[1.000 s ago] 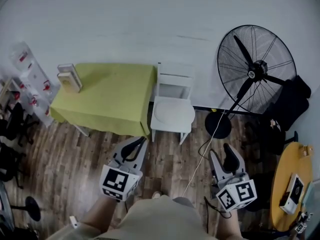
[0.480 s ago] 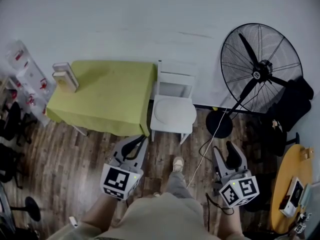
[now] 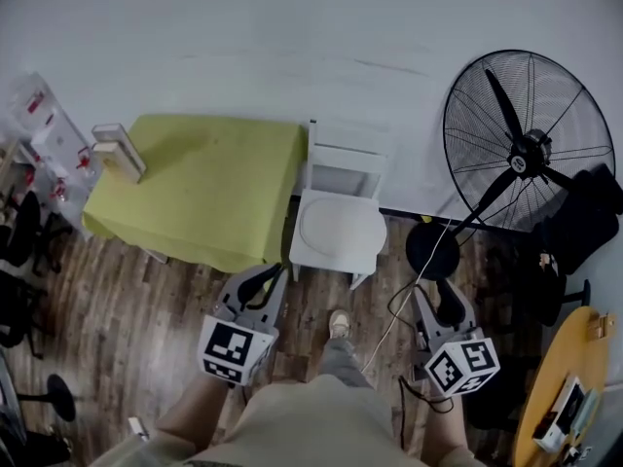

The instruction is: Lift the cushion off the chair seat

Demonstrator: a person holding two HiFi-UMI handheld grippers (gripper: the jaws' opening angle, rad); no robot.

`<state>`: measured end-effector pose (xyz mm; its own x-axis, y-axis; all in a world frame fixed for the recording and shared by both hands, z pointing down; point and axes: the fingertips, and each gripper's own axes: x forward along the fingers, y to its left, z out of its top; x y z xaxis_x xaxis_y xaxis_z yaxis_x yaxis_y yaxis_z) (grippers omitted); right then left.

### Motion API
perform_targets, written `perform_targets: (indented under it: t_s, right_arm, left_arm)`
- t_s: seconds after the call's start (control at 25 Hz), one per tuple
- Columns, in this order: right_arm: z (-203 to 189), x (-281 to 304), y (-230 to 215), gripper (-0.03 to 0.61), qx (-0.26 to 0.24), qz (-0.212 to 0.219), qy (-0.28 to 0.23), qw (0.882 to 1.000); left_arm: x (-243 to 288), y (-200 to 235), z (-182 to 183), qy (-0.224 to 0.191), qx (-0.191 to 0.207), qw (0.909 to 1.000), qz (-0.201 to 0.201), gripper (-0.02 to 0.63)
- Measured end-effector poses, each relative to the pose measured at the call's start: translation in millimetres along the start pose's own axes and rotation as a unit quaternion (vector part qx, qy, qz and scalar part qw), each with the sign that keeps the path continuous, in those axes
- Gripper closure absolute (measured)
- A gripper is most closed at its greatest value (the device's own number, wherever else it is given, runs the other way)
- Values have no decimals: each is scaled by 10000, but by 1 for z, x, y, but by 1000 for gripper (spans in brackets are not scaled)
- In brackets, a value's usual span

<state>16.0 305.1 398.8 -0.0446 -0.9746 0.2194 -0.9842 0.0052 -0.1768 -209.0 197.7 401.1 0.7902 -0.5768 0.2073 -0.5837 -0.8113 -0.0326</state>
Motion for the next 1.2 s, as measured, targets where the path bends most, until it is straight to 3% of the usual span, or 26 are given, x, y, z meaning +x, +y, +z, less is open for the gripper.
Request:
perform_targets:
  t_s: [0.56,0.8,1.2]
  right_arm:
    - [-12,168,-153,350,406,292,911,9946]
    - [-33,238,-202,345,595,489,1349,9879]
    - [-91,314,-264,339,1237,356,1859,9741]
  left_arm:
    - [207,43,7,696,-97,9969,342,581]
    - [284,62,-4,1042,-415,9930,356,581]
    - [353,92,-74,1790,-517,9811,515,581]
